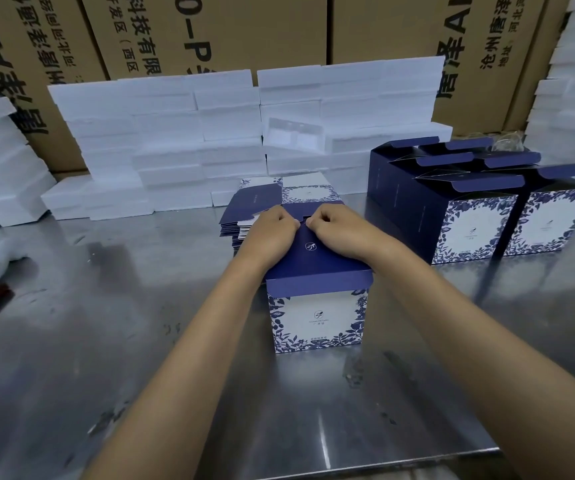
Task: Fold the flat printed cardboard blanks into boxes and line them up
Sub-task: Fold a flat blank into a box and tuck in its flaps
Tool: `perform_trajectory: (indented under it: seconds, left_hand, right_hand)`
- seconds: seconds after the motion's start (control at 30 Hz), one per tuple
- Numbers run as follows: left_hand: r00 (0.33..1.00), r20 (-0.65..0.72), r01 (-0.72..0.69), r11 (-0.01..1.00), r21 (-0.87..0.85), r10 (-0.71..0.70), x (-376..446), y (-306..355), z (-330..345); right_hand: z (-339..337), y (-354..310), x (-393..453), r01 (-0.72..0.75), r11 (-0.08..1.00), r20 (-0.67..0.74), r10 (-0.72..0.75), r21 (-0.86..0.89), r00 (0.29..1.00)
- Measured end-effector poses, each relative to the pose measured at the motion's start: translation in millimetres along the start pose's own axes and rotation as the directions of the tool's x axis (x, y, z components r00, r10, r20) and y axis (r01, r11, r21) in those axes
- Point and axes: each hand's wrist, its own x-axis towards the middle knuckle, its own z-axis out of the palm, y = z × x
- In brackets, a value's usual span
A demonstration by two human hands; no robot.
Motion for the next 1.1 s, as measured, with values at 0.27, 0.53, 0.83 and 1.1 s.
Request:
perform_trajectory:
  seconds: [0.27,0.53,0.83,1.1]
  left_hand:
    - [0.998,-0.057,0.024,0.999,-0.031,-0.026,-2.4,-2.3,0.6]
    - [0.990,-0.097,0.112,0.992,0.064,-0.105,1.3,-5.9,0.6]
    - [0.977,-0.167,0.157,0.978,0.140,-0.133,5.4,-9.4,1.4]
    - [0.969,-0.224,0.146,0.974,0.175,-0.105,4.3,-11.4,2.9]
  right_hand:
    - [1.4,2.6,-0.8,-0.052,0.998,-0.066,0.049,-0.035,0.997]
    - [1.0,-1.6,-4.0,-0.094,0.993,-0.075,0.089,-0.068,0.993]
    - [-0.6,0.0,-5.3,-0.141,0.989,-0.102,0.137,-0.036,0.985]
    - [-3.1,2.5,-6.7,-0.209,0.972,-0.163,0.190,-0.105,0.968]
